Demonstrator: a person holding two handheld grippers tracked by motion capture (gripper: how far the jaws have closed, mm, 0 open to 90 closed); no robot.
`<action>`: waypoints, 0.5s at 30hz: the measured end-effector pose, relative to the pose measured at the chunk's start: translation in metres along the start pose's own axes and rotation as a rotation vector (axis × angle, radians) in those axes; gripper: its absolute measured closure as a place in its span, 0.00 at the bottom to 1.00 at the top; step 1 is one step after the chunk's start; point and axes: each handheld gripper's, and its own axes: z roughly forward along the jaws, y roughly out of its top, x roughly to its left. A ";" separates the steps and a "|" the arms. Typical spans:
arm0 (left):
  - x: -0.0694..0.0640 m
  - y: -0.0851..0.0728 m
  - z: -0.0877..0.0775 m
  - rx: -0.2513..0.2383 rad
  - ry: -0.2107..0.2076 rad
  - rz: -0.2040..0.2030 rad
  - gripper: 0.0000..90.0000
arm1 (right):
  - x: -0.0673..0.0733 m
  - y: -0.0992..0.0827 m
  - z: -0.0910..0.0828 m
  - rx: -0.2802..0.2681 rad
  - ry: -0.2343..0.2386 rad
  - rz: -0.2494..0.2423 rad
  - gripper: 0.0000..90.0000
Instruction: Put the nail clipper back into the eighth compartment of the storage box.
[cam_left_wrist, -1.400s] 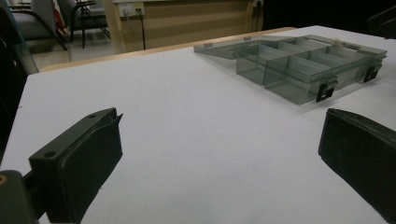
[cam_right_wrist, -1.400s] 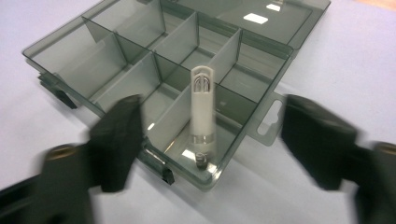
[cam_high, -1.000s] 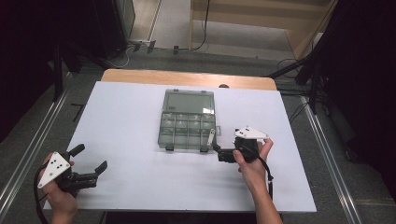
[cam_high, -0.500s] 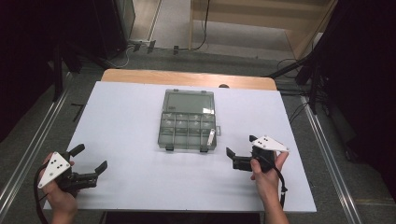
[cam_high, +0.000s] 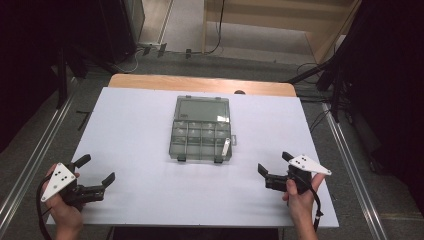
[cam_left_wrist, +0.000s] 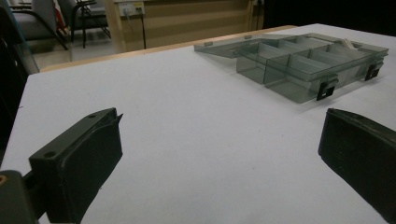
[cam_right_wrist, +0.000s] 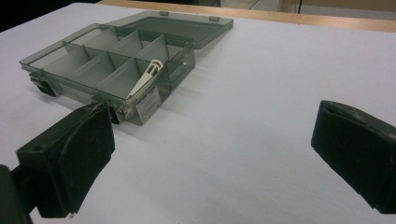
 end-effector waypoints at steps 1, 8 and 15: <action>0.000 0.000 0.000 0.000 0.000 0.000 0.00 | -0.001 -0.001 -0.002 -0.003 0.001 0.001 0.00; 0.000 0.000 0.000 0.000 0.000 0.001 0.00 | -0.010 -0.010 -0.014 -0.022 -0.016 0.005 0.00; 0.000 0.000 0.000 0.000 0.000 0.000 0.00 | -0.020 -0.021 -0.024 -0.036 -0.032 0.035 0.00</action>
